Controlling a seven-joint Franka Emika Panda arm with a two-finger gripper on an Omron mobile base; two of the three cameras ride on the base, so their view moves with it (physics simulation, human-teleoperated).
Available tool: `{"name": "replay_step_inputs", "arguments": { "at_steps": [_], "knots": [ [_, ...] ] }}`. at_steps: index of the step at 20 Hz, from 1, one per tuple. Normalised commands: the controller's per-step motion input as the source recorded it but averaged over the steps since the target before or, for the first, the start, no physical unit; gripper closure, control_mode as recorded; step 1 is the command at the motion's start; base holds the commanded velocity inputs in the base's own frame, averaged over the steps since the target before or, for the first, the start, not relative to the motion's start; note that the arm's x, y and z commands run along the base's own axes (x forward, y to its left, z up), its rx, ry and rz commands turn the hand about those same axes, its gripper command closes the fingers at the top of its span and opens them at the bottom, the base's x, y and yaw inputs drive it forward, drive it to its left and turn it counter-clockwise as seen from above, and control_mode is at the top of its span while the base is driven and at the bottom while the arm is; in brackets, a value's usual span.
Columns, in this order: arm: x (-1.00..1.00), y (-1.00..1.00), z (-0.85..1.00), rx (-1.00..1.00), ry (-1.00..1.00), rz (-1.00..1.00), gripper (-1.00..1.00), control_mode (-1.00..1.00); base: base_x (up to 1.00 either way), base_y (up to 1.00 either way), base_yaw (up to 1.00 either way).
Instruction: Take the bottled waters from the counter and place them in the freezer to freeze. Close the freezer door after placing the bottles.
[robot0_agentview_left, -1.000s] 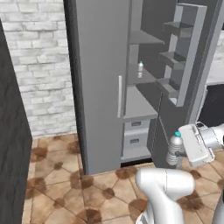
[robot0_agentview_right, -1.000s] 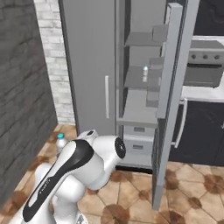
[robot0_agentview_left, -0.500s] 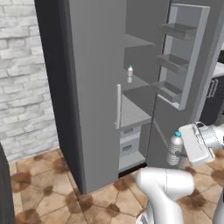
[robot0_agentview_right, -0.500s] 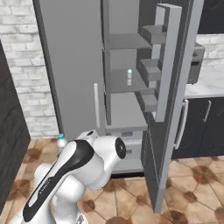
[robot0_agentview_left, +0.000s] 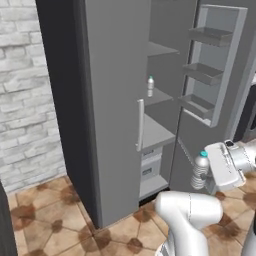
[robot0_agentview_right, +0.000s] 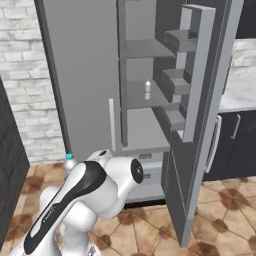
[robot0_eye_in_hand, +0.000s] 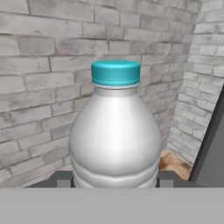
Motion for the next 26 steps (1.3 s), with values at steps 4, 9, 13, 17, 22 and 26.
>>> {"name": "replay_step_inputs", "arguments": {
  "at_steps": [4, 9, 13, 17, 22, 26],
  "knots": [
    [0.0, 0.0, 0.0, 0.0, 0.0, 0.0, 1.0, 1.0, 0.47, -0.14, 0.0],
    [0.0, 0.0, 0.0, 0.0, 0.0, 0.0, 1.0, 1.0, 0.43, -0.08, 0.01],
    [0.0, 0.0, 0.0, 0.0, 0.0, 0.0, 1.0, 1.0, 0.38, -0.06, 0.05],
    [0.0, 0.0, 0.0, 0.0, 0.0, 0.0, 1.0, 1.0, 0.38, -0.01, 0.17],
    [0.0, 0.0, 0.0, 0.0, 0.0, 0.0, 1.0, 1.0, 0.24, -0.37, 0.19],
    [0.0, 0.0, 0.0, 0.0, 0.0, 0.0, 1.0, 1.0, 0.43, -0.54, 0.08]
  ]
}}
